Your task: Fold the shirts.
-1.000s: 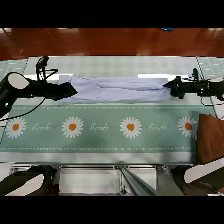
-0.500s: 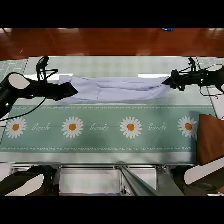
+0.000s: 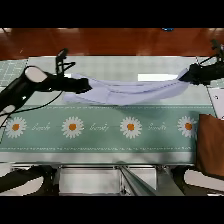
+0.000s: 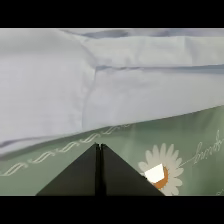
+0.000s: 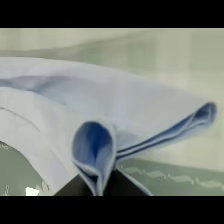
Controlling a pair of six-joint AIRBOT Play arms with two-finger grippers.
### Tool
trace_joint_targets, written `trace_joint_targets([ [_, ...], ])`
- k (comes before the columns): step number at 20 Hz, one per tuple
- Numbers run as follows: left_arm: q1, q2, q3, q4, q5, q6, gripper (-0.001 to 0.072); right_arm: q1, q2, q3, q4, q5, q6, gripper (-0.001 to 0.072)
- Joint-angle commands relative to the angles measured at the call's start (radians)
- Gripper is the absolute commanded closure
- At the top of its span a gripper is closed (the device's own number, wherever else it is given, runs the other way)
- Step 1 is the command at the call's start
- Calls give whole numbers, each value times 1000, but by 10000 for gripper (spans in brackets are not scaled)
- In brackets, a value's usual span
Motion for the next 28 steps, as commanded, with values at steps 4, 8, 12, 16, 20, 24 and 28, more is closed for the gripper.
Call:
trace_joint_targets([
  [4,-274,-420,495,-19,-111,-64,687,-5,438,-238,-23,17,26,687],
  [8,-432,-666,749,-31,-270,-168,687,-4,622,-309,-6,40,69,687],
  [12,-562,-763,768,-173,-315,-166,687,-4,693,-314,5,62,82,687],
  [16,-558,-758,777,-176,-317,-163,687,-3,685,-315,32,66,84,687],
  [20,-342,-655,776,-175,-379,-141,687,71,657,-315,109,12,92,687],
  [24,-127,-452,776,4,-463,-131,687,358,494,-304,214,-246,95,687],
  [28,33,-262,772,198,-562,-132,686,620,176,-153,258,-424,92,687],
])
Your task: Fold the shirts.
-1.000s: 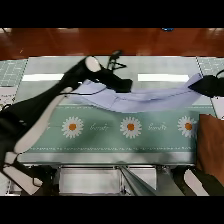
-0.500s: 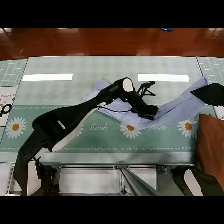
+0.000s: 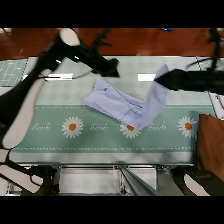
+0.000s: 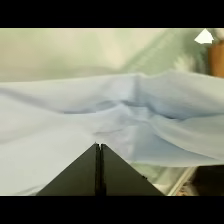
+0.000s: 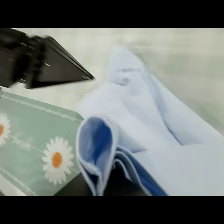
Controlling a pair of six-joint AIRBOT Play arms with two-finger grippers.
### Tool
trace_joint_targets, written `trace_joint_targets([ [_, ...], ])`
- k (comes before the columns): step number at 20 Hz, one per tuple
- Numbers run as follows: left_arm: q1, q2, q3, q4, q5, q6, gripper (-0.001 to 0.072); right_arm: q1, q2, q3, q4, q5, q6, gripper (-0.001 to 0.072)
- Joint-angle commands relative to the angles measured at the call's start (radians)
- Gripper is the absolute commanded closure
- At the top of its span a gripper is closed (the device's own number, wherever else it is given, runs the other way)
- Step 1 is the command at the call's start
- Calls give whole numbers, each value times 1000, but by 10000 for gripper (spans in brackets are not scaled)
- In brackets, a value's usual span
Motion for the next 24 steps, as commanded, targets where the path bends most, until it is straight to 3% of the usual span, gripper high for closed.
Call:
trace_joint_targets([
  [1,154,178,-23,187,-82,3,686,216,-286,152,59,-153,-1,687],
  [4,274,359,-200,228,-67,19,686,294,-527,320,106,-154,-1,687],
  [8,388,644,-601,229,43,52,686,329,-747,467,153,-138,2,687],
  [14,397,845,-996,193,170,51,686,334,-890,540,262,-140,3,686],
  [15,397,843,-1036,173,190,51,686,338,-902,540,271,-140,3,609],
  [16,397,838,-1075,150,225,51,686,341,-907,540,267,-134,3,382],
  [17,397,831,-1113,121,270,51,686,340,-905,540,249,-99,2,294],
  [21,437,787,-1081,111,316,52,687,172,-806,540,196,200,5,300],
  [24,523,789,-964,111,296,51,686,-14,-580,514,-158,364,80,313],
])
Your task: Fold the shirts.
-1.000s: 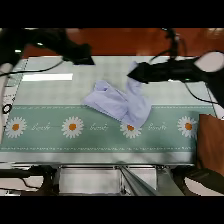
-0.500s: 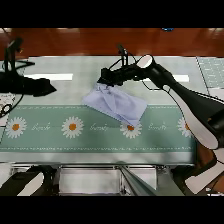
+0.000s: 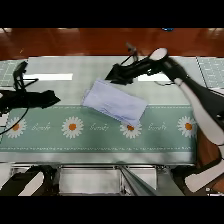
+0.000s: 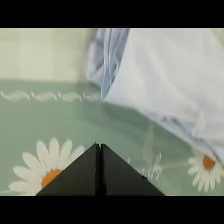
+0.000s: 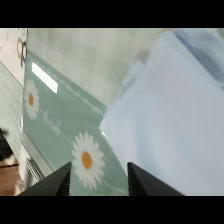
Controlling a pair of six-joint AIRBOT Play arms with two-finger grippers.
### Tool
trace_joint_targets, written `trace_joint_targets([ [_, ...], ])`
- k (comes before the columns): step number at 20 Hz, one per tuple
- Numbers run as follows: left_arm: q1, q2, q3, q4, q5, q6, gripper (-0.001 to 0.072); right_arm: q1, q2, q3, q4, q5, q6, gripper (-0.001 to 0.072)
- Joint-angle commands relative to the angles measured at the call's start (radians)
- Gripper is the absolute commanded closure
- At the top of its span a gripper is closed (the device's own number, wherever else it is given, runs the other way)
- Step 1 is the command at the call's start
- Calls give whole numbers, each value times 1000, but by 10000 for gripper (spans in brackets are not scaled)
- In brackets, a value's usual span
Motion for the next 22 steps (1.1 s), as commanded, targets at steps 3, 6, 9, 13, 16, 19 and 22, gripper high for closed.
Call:
trace_joint_targets([
  [3,89,0,84,-14,-31,-4,686,-278,467,-249,-649,116,154,313],
  [6,26,4,18,-18,-64,-3,686,-389,732,-737,-665,-97,226,313],
  [9,-117,11,-96,-48,-49,-4,686,-428,784,-1129,-370,-280,159,313],
  [13,-270,4,-157,-85,83,-4,686,-339,649,-1232,30,-378,-97,313],
  [16,-273,3,-157,-141,111,-3,686,-253,484,-1159,184,-380,-202,312],
  [19,-273,3,-157,-142,102,-3,686,-192,362,-1063,298,-380,-260,312],
  [22,-273,3,-157,-142,103,-3,686,-132,273,-961,313,-378,-257,312],
])
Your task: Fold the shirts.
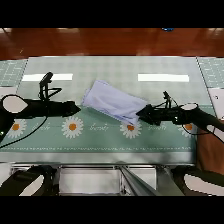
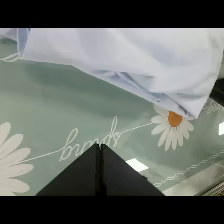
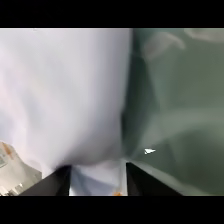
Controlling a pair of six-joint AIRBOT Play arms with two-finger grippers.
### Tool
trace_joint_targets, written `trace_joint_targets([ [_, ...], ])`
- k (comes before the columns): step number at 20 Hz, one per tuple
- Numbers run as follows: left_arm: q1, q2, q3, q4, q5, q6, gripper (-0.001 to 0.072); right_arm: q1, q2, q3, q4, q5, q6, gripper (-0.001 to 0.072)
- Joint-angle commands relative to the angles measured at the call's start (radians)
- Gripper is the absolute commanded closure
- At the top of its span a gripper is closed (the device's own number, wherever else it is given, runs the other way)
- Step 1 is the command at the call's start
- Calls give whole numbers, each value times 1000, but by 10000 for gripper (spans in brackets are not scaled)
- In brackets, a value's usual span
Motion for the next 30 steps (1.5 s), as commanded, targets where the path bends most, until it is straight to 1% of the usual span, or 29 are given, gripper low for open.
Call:
trace_joint_targets([
  [1,-5,-1,-2,-9,9,0,686,77,-116,112,75,-8,-34,312],
  [3,-5,-1,-2,-9,10,1,686,124,-165,187,75,-8,-22,318],
  [4,-5,-1,-2,-9,10,0,686,144,-182,222,75,-8,-22,434],
  [5,-5,-1,-2,-9,11,1,687,161,-194,256,74,-8,-26,594],
  [6,-5,-1,-2,-9,12,1,686,175,-196,284,74,-12,-47,687],
  [8,-5,-1,-2,-8,13,4,686,186,-195,359,47,13,-48,687],
  [9,-5,-3,-2,-8,13,4,686,185,-195,408,13,37,-29,687],
  [14,-5,-42,-2,-8,34,4,686,185,-195,757,-219,195,129,688],
  [16,-5,-57,-2,-8,39,4,686,179,-195,889,-282,249,182,688],
  [18,-5,-63,-2,-8,37,4,686,150,-195,1004,-303,301,224,688],
  [21,-5,-63,-2,-8,34,3,686,55,-178,1130,-302,382,267,688],
  [23,-5,-63,-2,-8,27,-2,686,-24,-146,1175,-304,426,291,688],
  [26,-5,-63,-2,-8,27,-45,686,-176,-68,1176,-301,470,314,688],
  [30,-5,-63,-2,-8,15,-44,686,-444,23,1176,-301,580,332,688],
])
